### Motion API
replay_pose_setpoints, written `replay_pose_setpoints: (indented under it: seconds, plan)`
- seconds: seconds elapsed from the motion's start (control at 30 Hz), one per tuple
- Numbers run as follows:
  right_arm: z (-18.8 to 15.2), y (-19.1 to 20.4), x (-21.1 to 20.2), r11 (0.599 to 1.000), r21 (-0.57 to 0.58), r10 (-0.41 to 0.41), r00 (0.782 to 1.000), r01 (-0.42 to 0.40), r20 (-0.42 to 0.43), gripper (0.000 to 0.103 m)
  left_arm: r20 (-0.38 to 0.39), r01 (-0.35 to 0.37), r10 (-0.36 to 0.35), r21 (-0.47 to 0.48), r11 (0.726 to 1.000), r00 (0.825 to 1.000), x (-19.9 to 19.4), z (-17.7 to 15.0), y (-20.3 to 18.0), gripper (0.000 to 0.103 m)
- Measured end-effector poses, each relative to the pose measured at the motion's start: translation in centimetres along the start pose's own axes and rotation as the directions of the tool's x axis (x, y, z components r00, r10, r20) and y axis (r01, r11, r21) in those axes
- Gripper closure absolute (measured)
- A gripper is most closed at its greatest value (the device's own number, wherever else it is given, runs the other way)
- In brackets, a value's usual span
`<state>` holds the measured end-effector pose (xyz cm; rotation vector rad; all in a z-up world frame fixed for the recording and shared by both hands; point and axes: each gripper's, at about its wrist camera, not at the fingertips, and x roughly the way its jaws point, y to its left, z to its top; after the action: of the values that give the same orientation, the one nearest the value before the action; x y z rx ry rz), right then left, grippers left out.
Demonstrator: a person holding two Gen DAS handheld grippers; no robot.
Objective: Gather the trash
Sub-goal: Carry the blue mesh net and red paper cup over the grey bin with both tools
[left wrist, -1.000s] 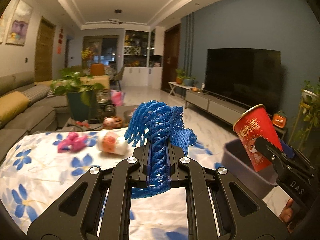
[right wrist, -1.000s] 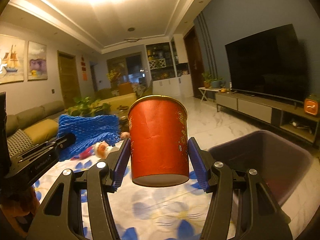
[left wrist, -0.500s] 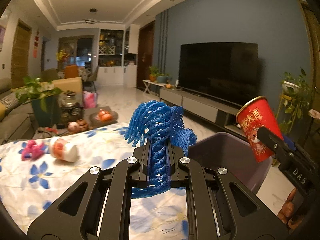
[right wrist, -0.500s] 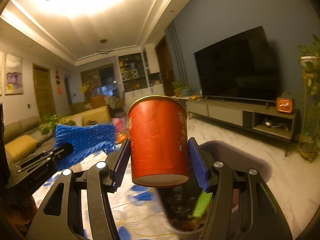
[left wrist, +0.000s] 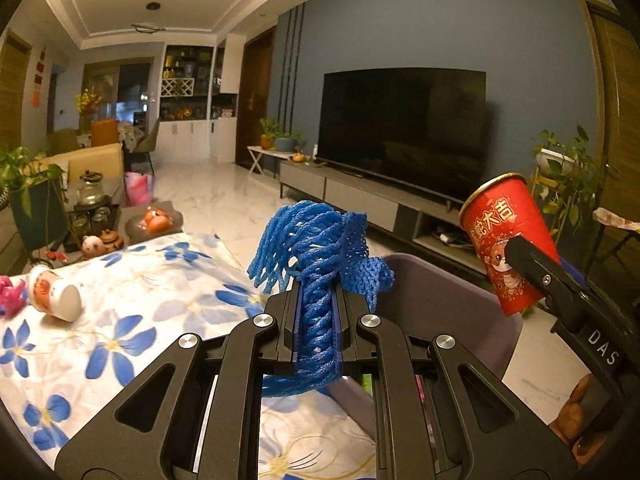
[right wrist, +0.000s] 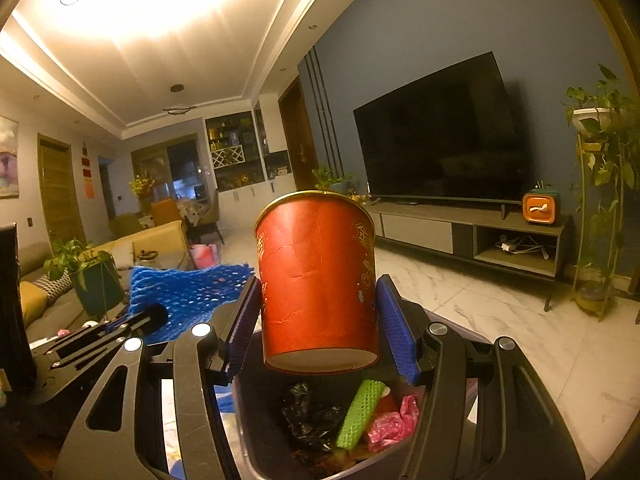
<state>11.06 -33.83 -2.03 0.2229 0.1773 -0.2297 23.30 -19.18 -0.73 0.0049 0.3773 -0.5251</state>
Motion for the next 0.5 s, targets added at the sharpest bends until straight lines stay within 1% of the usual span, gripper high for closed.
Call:
replay_pose_setpoints:
  seconds: [0.5]
  plan:
    - [-0.2,-0.9,0.9,1.000,0.014,-0.020,1.000,0.021,-0.013,0.044,-0.036,0.035,-0.035,0.013,0.999,0.999,2.9,-0.5,-1.2,0.091]
